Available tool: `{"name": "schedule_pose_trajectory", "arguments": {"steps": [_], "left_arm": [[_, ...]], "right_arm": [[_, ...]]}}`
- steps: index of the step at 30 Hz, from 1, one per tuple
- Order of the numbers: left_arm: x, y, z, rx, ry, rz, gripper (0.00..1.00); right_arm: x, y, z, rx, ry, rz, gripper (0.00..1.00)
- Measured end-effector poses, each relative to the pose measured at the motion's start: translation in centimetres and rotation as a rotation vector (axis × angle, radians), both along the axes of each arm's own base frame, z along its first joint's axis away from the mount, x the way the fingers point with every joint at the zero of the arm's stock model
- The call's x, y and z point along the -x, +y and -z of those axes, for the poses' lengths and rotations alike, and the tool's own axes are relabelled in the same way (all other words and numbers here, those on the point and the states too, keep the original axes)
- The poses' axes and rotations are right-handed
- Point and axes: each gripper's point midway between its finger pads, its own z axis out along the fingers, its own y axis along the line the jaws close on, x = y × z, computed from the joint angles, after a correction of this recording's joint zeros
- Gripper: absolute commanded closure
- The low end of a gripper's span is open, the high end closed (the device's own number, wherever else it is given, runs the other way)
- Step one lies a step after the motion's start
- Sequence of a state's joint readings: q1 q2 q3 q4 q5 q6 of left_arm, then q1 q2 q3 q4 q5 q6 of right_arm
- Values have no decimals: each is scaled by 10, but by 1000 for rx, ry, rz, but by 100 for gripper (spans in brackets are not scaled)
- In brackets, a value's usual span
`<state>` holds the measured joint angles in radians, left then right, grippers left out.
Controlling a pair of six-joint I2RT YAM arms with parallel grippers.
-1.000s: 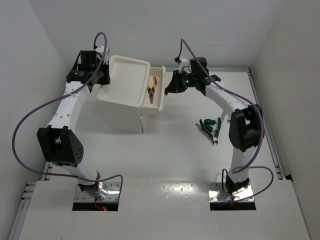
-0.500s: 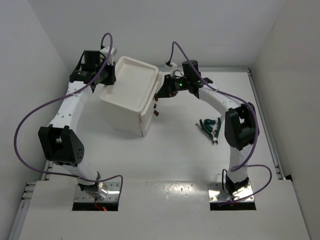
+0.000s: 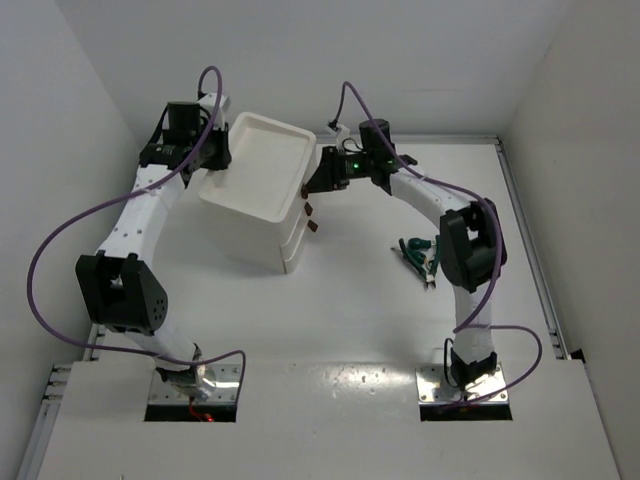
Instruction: Sort the tools into containers
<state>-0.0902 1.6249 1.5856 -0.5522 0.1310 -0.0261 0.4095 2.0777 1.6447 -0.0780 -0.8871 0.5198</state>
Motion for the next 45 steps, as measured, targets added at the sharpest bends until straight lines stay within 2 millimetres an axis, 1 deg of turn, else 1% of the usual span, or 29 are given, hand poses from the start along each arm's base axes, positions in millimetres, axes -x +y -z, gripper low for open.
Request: {"name": "schedule_pose_trajectory", "arguments": {"steps": [3, 8, 10, 11, 12, 13, 15, 16, 17, 19, 22, 25, 29, 33, 36, 38, 39, 42, 43, 45], "left_arm": [[-1, 1, 0, 16, 3, -28, 100], [-2, 0, 0, 36, 7, -76, 100], [-3, -2, 0, 42, 15, -83, 100], [-4, -2, 0, 45, 22, -84, 100], [-4, -3, 0, 48, 27, -83, 95], [-5, -4, 0, 50, 32, -79, 86], [-8, -6, 0, 55, 37, -70, 79], [-10, -8, 0, 58, 38, -65, 77], [-11, -9, 0, 61, 38, -58, 71], [-13, -10, 1, 70, 41, -55, 65], [-19, -15, 2, 118, 38, -38, 50], [-22, -20, 3, 150, 41, -15, 47], [-22, -21, 4, 178, 47, 7, 47], [-22, -21, 4, 193, 49, 24, 47], [-22, -21, 5, 195, 49, 30, 52], [-22, -20, 5, 195, 49, 27, 56], [-22, -19, 5, 196, 50, 25, 62], [-22, -18, 5, 195, 50, 18, 76], [-22, -17, 5, 194, 50, 15, 86], [-23, -16, 5, 189, 48, 8, 93]], "right_arm": [[-9, -5, 4, 17, -7, 41, 45], [-22, -17, 6, 35, -27, 97, 45], [-21, -24, 6, 36, -38, 106, 45], [-16, -29, 4, 36, -49, 100, 45], [-10, -33, 1, 33, -59, 86, 45], [-3, -37, -3, 27, -72, 63, 45], [12, -43, -12, 21, -133, 4, 45], [19, -46, -14, 20, -163, -24, 45], [24, -50, -14, 25, -211, -51, 45], [36, -57, -8, 41, -289, -108, 45], [45, -65, 12, 83, -382, -186, 42], [47, -69, 32, 116, -428, -234, 42], [38, -70, 58, 147, -470, -258, 42], [26, -66, 79, 165, -500, -260, 42], [16, -60, 91, 168, -523, -257, 42], [13, -55, 94, 165, -540, -258, 42], [11, -52, 94, 164, -551, -257, 42], [5, -43, 89, 158, -594, -254, 42], [3, -40, 87, 155, -606, -251, 42], [-2, -35, 82, 149, -630, -236, 42]]}}
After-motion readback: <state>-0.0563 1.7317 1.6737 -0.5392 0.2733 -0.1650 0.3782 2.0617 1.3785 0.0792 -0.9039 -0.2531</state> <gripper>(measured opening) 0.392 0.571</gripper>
